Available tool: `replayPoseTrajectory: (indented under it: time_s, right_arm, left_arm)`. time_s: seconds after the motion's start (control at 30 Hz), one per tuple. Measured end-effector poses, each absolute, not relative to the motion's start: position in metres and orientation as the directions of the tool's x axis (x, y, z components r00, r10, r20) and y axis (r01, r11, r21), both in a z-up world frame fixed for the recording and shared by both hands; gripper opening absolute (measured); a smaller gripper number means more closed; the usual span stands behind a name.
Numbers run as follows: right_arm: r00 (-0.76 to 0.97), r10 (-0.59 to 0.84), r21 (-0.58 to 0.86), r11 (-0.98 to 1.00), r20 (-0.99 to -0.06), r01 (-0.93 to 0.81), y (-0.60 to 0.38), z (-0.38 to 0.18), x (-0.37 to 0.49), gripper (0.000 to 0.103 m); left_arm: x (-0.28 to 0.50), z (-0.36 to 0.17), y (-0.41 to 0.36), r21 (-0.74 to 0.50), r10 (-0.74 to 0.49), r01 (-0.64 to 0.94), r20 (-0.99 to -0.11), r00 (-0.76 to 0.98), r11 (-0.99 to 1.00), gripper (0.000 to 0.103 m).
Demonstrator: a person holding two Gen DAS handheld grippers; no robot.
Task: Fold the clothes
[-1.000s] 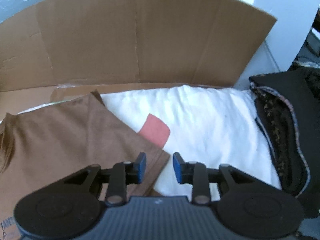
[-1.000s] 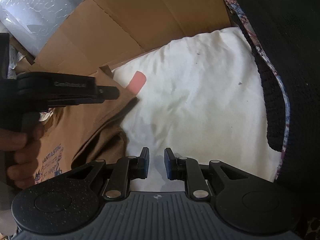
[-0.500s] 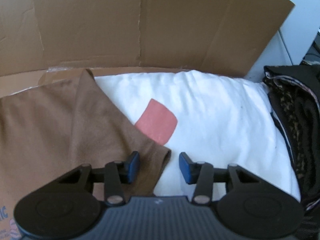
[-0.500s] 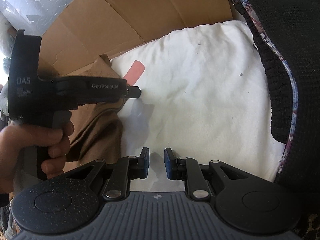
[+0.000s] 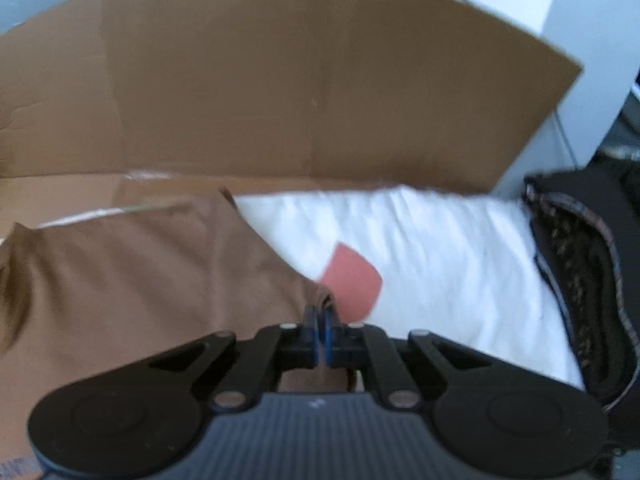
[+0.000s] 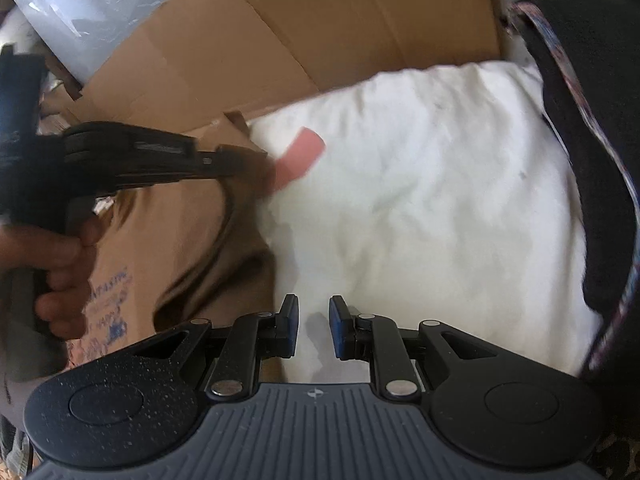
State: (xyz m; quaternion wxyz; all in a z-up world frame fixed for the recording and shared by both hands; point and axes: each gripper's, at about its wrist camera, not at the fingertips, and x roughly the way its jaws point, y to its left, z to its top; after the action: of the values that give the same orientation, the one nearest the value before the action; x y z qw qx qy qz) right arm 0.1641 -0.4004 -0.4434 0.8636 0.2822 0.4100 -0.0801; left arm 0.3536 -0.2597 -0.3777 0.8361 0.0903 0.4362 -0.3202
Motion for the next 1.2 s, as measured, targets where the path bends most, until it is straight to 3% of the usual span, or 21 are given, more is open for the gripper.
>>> replayPoseTrajectory:
  time_s: [0.37,0.83,0.9,0.97,1.03,1.13,1.2]
  right_arm:
    - [0.676,0.098,0.429,0.836,-0.73,0.343,-0.395,-0.431,0.185,0.019]
    - [0.668,0.098,0.396,0.864,-0.738,0.311,-0.388,-0.428,0.194,0.019]
    - [0.675,0.094,0.398,0.863,-0.732,0.312,-0.39,-0.428,0.197,0.019]
    - [0.678,0.093,0.398,0.864,-0.729,0.31,-0.391,-0.427,0.205,0.019]
    - [0.682,0.092,0.395,0.867,-0.726,0.304,-0.393,-0.427,0.214,0.019]
    - [0.688,0.087,0.387,0.874,-0.721,0.294,-0.395,-0.426,0.233,0.019]
    - [0.694,0.081,0.376,0.882,-0.715,0.284,-0.395,-0.426,0.249,0.019]
  left_arm:
    - [0.37,-0.337,-0.189,-0.158,-0.498,0.589,-0.724,0.477,0.793,0.003]
    - [0.412,-0.387,-0.129,-0.218,-0.447,0.454,-0.748,0.491,0.864,0.004]
    - [0.414,-0.394,-0.125,-0.239,-0.46,0.449,-0.744,0.484,0.861,0.009]
    - [0.415,-0.399,-0.12,-0.254,-0.471,0.447,-0.735,0.487,0.858,0.031]
    - [0.417,-0.403,-0.117,-0.251,-0.472,0.445,-0.726,0.5,0.859,0.038]
    - [0.426,-0.413,-0.11,-0.291,-0.48,0.414,-0.73,0.487,0.862,0.035]
    - [0.431,-0.419,-0.104,-0.327,-0.484,0.378,-0.735,0.475,0.866,0.025]
